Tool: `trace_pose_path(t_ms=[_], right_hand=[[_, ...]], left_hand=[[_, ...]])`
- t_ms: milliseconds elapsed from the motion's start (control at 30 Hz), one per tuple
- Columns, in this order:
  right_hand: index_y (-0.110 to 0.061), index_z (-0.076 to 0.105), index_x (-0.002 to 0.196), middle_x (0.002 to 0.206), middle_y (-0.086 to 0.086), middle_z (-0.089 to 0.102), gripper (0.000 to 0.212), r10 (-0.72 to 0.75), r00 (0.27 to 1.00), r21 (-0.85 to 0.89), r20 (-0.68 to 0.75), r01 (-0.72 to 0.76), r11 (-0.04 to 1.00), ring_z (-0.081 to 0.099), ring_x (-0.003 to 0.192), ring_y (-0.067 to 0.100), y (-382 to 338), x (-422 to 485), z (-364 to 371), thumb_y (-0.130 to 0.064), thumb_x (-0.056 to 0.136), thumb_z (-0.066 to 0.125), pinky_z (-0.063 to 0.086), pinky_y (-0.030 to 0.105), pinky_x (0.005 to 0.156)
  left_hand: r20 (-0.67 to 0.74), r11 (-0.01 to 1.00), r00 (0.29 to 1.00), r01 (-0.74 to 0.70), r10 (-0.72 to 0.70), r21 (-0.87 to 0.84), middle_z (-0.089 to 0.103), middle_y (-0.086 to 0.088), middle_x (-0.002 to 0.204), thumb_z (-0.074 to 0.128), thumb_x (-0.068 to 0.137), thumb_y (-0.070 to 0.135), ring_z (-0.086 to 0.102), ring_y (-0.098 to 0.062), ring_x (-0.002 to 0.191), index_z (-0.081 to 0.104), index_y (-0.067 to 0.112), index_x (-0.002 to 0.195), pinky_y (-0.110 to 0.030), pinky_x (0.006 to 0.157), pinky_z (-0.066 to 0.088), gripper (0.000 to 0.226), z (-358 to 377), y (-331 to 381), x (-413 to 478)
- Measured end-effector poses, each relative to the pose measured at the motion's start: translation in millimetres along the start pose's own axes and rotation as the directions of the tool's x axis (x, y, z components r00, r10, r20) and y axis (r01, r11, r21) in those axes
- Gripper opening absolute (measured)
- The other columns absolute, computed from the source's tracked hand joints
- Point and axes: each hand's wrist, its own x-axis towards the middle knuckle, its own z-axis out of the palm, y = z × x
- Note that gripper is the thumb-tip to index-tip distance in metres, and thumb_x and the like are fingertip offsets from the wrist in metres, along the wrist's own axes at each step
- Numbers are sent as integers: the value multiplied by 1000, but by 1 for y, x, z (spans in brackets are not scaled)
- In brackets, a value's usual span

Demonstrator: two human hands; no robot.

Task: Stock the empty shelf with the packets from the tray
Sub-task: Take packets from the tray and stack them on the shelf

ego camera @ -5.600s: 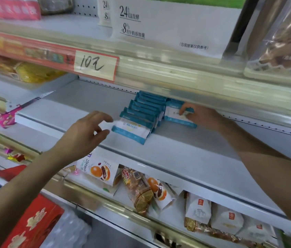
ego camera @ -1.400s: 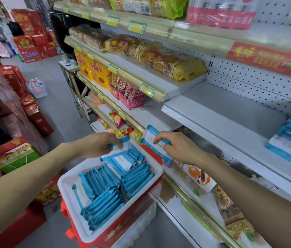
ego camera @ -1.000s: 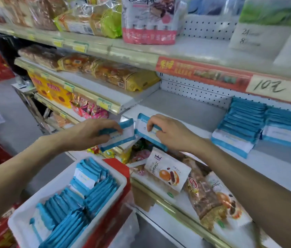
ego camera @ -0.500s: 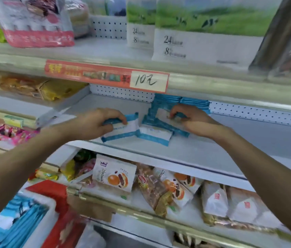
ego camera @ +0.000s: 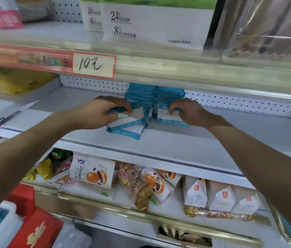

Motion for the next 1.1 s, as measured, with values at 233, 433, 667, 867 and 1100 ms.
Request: trace_pose_path(t_ms=[233, 433, 667, 867, 1100], right_hand=[[-24, 68, 106, 120, -1, 61, 41, -115, 991, -70, -70, 110, 991, 55, 114, 25, 2, 24, 12, 7, 82, 56, 49, 44, 95], [-32, 68, 111, 136, -5, 51, 38, -95, 981, -132, -167, 73, 989, 45, 127, 25, 8, 23, 20, -7, 82, 63, 29, 39, 102], [-35, 66, 116, 122, -9, 64, 29, -43, 983, -84, -179, 28, 996, 58, 112, 22, 18, 15, 11, -24, 90, 62, 40, 35, 94], [-32, 65, 118, 122, -3, 67, 32, -18, 975, -31, -220, 12, 999, 61, 105, 23, 30, -7, 2, -20, 88, 66, 51, 41, 94], [-29, 66, 122, 129, -7, 62, 35, 35, 980, -56, -197, -47, 997, 52, 123, 21, 44, -45, -7, -17, 89, 70, 39, 45, 106]], left_hand=[[-53, 1000, 999, -1, 1, 0, 59, 10, 132, 56, 96, 7, 53, -13, 107, 61, 36, 128, -12, 77, 42, 44, 5, 0, 4], [-61, 1000, 998, -2, 1, -4, 61, 10, 124, 55, 94, 10, 55, -14, 100, 60, 38, 126, -21, 75, 44, 43, 4, 1, 12], [34, 999, 999, 17, -16, -34, 52, 20, 131, 49, 100, 10, 50, -12, 113, 59, 47, 124, -16, 78, 47, 45, 3, 13, 39], [82, 999, 996, -21, 23, -25, 55, 26, 114, 41, 104, 12, 57, -6, 95, 56, 51, 123, -14, 66, 48, 46, 4, 33, 77], [127, 993, 985, -113, 117, -38, 55, 25, 110, 43, 98, 1, 54, 2, 85, 60, 39, 123, -9, 55, 43, 48, 28, 50, 126]])
